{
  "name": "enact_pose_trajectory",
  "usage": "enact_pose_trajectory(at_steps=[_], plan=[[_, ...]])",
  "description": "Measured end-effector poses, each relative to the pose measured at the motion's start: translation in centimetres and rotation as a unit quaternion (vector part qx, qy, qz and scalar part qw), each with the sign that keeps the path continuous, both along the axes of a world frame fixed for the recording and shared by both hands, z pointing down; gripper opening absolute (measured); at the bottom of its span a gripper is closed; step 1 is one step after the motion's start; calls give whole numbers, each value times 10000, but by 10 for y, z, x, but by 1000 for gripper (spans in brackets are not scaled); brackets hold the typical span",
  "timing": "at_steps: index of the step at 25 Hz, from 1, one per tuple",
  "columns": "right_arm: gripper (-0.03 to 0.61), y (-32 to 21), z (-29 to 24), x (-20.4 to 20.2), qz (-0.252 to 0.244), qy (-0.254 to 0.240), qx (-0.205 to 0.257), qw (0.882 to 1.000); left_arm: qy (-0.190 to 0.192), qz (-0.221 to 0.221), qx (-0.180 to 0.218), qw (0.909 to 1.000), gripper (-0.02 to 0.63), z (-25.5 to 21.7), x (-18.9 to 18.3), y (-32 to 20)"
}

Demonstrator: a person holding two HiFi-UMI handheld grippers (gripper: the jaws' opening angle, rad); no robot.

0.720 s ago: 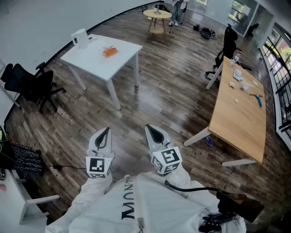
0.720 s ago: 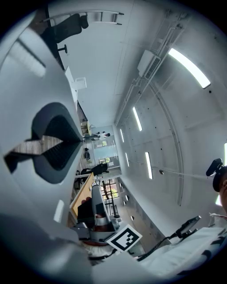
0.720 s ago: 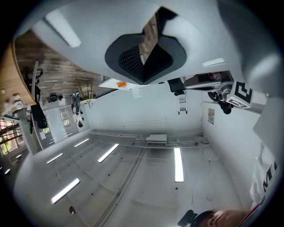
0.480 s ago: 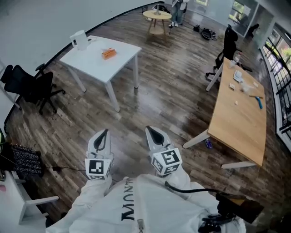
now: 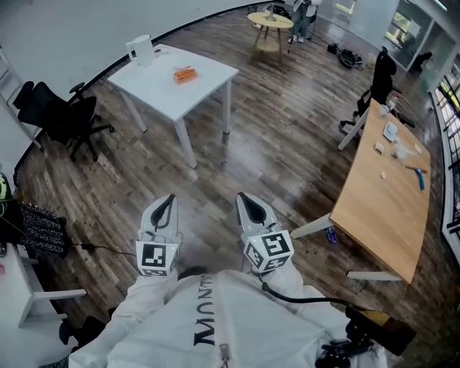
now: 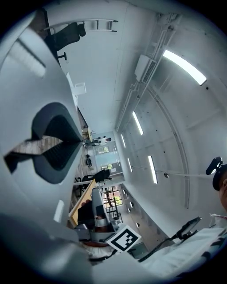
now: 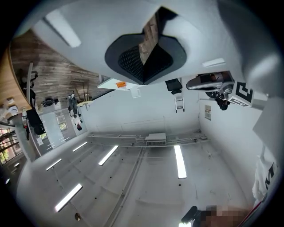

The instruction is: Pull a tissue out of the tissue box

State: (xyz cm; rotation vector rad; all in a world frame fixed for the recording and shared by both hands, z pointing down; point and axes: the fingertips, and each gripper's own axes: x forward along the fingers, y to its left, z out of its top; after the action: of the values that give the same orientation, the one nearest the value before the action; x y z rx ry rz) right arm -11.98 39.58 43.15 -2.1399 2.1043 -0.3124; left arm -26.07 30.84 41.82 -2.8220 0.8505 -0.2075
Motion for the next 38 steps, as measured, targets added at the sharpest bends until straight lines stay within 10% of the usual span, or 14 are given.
enact_pose_trajectory(at_steps=[16,38], plan=[[0,-28,20,26,121,-181,-170,9996,-68,111,-106,9999,-2,15,27,-32],[2,-204,21,51,301,-129,-394,9987,-11,322,-207,9993,-2,17,57,-206]])
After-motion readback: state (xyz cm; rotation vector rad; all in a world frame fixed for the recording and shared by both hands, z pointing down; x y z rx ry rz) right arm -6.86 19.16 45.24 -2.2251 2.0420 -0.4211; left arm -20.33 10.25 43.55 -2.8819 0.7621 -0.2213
